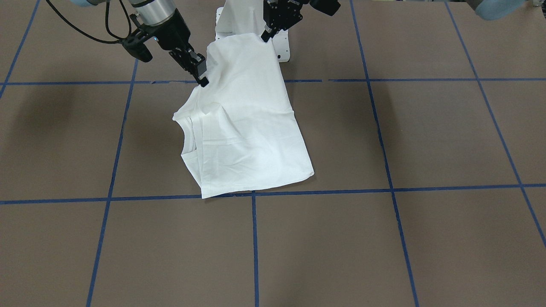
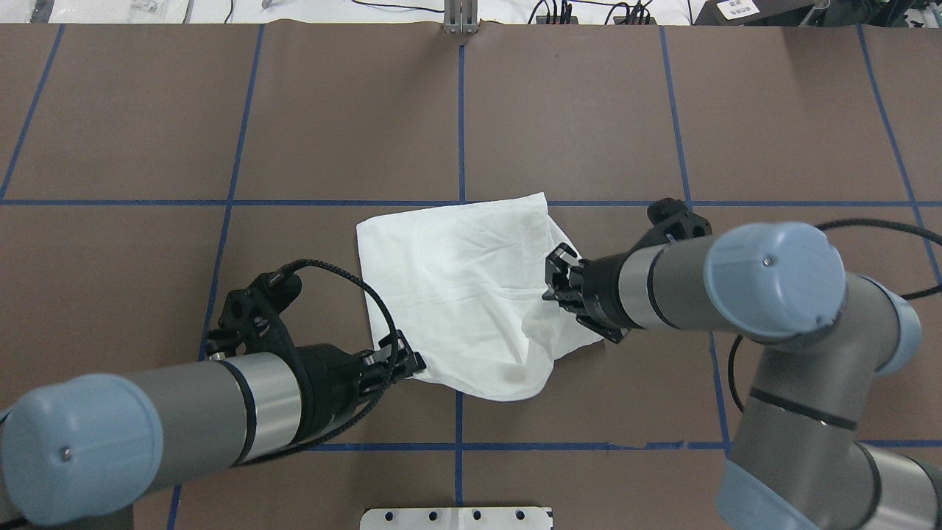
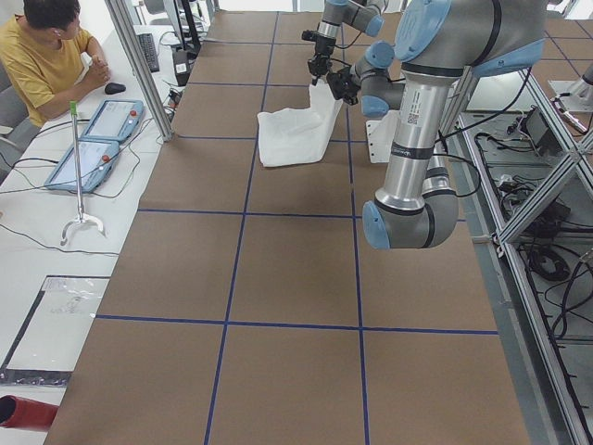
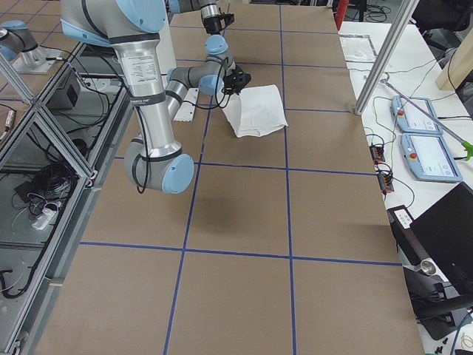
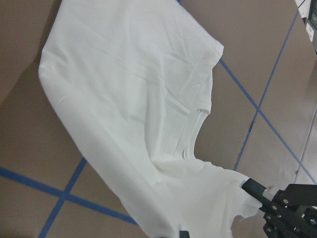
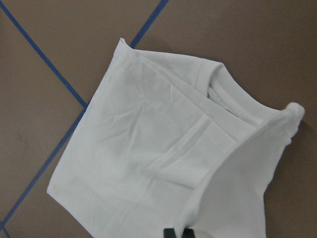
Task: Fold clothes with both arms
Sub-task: 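Lift the near edge with both grippers and fold it toward the far edge, then lay the folded edge down and open both grippers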
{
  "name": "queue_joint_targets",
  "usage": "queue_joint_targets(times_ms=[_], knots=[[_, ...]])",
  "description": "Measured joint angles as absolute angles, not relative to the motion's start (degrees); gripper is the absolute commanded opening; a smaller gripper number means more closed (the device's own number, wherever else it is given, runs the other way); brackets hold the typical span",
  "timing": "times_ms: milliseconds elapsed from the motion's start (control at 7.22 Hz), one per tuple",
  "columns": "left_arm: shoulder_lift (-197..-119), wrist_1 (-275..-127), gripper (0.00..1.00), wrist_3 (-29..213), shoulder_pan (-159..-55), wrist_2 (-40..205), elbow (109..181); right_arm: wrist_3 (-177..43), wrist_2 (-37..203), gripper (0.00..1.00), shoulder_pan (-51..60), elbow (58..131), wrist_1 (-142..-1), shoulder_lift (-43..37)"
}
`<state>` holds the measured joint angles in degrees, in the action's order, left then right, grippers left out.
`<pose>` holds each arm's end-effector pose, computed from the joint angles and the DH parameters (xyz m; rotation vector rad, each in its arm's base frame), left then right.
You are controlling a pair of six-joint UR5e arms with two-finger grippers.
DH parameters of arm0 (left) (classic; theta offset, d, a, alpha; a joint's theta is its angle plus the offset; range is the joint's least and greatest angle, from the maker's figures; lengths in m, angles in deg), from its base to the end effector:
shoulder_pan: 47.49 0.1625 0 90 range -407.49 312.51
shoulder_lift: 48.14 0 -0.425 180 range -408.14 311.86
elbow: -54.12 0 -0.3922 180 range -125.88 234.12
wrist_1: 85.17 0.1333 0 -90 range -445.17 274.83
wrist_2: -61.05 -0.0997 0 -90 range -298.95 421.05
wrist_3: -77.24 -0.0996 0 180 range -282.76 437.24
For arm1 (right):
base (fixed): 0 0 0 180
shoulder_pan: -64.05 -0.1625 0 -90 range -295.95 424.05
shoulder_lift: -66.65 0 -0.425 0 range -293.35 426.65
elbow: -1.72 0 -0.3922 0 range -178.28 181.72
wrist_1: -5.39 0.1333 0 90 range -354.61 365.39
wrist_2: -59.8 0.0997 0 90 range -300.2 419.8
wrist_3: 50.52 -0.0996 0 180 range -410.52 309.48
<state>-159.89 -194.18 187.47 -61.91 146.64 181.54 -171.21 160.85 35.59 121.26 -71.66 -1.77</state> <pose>0.4260 -0.2551 0.1432 -0.0046 1.3873 -0.5589 -0.4150 -0.3549 0.2055 -0.2001 -1.1462 0.8103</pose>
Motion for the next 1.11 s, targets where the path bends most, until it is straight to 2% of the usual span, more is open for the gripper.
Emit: queue_joint_targets(times_ms=[554,692,831,1108], knots=[[-160.3,-195.3,0.00,179.7,-69.1,149.8,172.5,-163.4,164.1,0.00,28.5,104.2,-71.7,9.3],[-161.0,-197.1,0.46,178.0,-71.5,149.8,169.3,-161.9,165.0,0.69,27.2,99.8,-71.4,11.9],[-162.8,-201.2,0.55,175.6,-74.6,149.9,162.9,-159.3,166.7,1.00,25.6,93.7,-69.3,14.8],[-164.9,-210.6,0.58,168.5,-81.7,152.5,149.6,-152.8,168.6,1.00,22.6,81.1,-60.2,18.7]])
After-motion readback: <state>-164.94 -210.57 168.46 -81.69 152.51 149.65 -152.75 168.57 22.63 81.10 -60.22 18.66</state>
